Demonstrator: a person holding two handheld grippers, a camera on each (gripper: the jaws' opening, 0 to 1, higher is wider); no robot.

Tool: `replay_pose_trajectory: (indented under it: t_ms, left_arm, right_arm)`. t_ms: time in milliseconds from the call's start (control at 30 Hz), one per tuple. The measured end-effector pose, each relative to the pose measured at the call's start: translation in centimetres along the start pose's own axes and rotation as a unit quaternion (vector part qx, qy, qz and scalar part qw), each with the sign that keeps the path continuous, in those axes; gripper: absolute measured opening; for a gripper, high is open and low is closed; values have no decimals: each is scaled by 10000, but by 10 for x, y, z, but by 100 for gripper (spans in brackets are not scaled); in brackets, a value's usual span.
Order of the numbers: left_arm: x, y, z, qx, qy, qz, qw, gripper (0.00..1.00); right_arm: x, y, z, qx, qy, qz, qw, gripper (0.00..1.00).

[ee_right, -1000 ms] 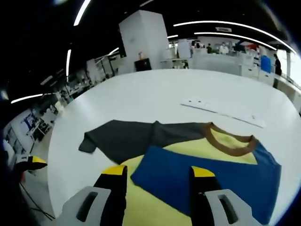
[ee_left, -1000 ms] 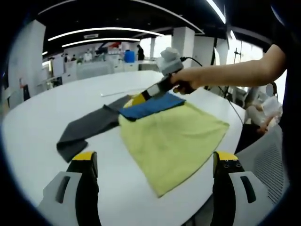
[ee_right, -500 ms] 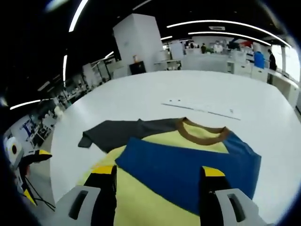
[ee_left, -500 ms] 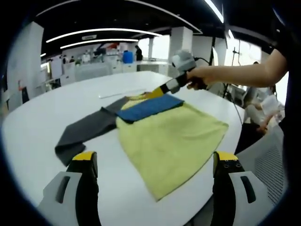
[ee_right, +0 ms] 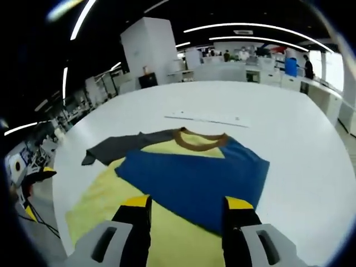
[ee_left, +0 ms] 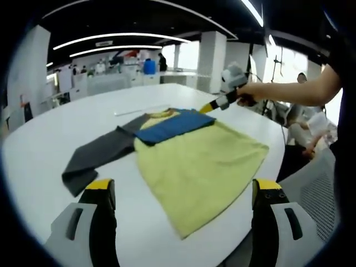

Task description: Fold the garment on the visible template until the final outline fits inside the template.

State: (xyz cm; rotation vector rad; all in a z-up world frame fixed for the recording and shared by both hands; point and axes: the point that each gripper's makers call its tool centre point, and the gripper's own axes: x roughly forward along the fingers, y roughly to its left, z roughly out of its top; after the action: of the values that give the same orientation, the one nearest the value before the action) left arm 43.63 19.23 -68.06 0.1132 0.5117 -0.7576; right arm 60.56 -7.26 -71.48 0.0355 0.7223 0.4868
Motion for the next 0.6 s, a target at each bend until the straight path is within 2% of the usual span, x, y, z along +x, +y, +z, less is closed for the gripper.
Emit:
replay_pose_trajectory:
  t_ms: [167,400,600]
  left_arm:
    - [1,-1,1,-4,-19,-14,10000,99]
    - [0,-1,1,-2,-15,1,10000,99]
    - [0,0,1,4,2,11,10000,99]
  right_arm:
    - [-13,-10,-8,-70,-27,-137,9999,36]
    - [-24,-28,-29,-88,188,-285,9994,23]
    - [-29,-37,-40,-146,323,-384,9986,16]
